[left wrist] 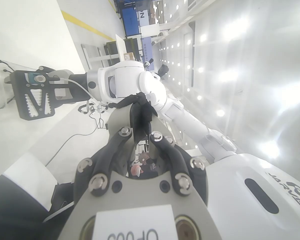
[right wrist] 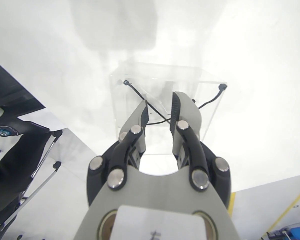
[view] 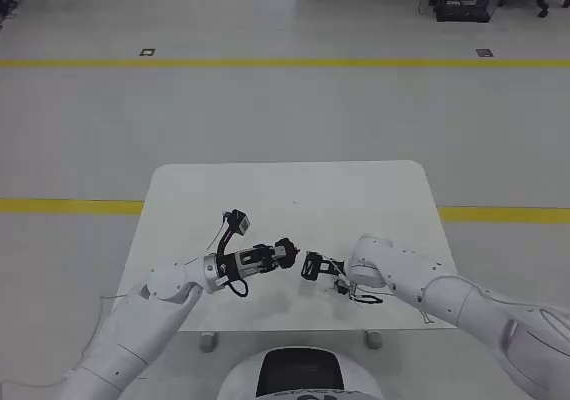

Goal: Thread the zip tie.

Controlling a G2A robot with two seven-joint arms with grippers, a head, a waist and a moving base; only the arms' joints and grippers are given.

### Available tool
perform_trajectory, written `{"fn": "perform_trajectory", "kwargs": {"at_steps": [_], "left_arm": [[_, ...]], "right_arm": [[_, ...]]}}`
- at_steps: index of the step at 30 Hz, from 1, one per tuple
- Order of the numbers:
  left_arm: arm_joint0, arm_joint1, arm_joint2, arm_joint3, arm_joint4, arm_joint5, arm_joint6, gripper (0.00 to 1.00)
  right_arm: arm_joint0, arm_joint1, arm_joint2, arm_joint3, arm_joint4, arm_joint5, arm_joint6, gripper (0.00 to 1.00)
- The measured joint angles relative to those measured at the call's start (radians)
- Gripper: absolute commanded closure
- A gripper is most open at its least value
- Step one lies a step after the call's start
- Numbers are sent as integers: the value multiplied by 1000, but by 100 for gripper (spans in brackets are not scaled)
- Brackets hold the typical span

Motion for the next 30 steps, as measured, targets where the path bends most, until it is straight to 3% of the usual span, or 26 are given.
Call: {"fn": "perform_trajectory", "kwargs": {"at_steps": [15,30], "left_arm": [[0,0,0,0,0,0,0,100],[0,0,0,0,0,0,0,100]], "right_arm": [[-5,8,0,-30,-7,0,-12,74],[-4,-6,0,7,21,0,-22,78]]}}
